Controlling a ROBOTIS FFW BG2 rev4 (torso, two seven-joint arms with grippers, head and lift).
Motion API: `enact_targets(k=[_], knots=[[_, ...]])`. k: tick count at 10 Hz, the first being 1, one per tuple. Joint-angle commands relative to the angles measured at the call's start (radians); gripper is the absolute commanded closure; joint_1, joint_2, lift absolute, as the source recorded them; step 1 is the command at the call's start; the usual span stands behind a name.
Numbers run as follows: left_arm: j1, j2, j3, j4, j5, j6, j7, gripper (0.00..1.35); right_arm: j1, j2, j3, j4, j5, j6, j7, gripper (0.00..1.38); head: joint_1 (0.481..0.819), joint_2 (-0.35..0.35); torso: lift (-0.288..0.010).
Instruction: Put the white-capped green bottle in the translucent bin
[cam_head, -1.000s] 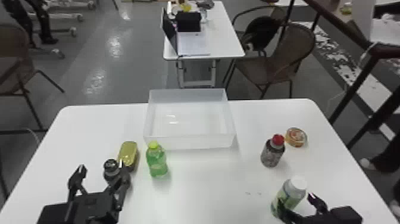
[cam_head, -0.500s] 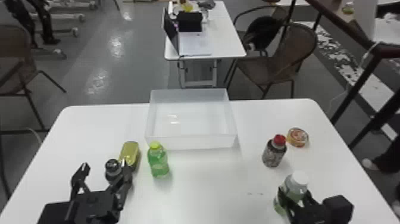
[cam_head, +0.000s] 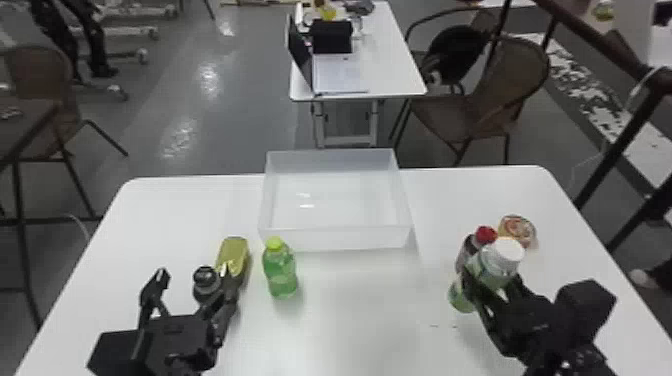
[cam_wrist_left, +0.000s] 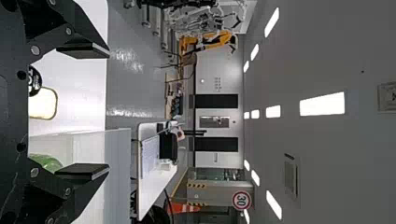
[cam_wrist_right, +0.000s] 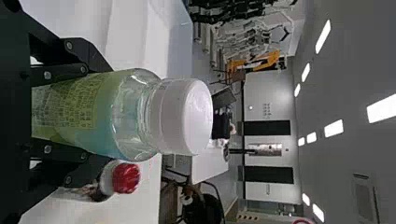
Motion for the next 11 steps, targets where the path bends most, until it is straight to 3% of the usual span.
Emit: enact_targets(k=[1,3,7,9,11], knots=[[-0.007,-0.003,-0.007,0.006,0.007,0.0,0.0,0.4,-0.064,-0.008,0.049,-0.023,-0.087,0.007,0.022,0.92,0.695,0.055,-0.02],[-0.013,-0.003,-0.011,0.012,0.013,-0.002,0.0,0.4,-0.151,-0.01,0.1,-0.004,-0.129,-0.001,0.064,0.92,0.695,0.107,-0.02],[-0.042,-0.003,-0.027,0.029,0.024,-0.002,0.0,0.4,-0.393,-0.007,0.155,0.253,-0.202,-0.131,0.136,0.92,0.695,0.142,-0.02],[-0.044,-0.003,-0.03,0.033,0.027,-0.002,0.0,0.4,-0.499,0.006,0.172,0.408,-0.256,-0.171,0.203,0.92,0.695,0.14,-0.02],[-0.045,-0.003,-0.03,0.036,0.033,-0.005,0.0,0.4,-0.582,0.036,0.172,0.543,-0.238,-0.209,0.245,0.92,0.695,0.145,-0.02]])
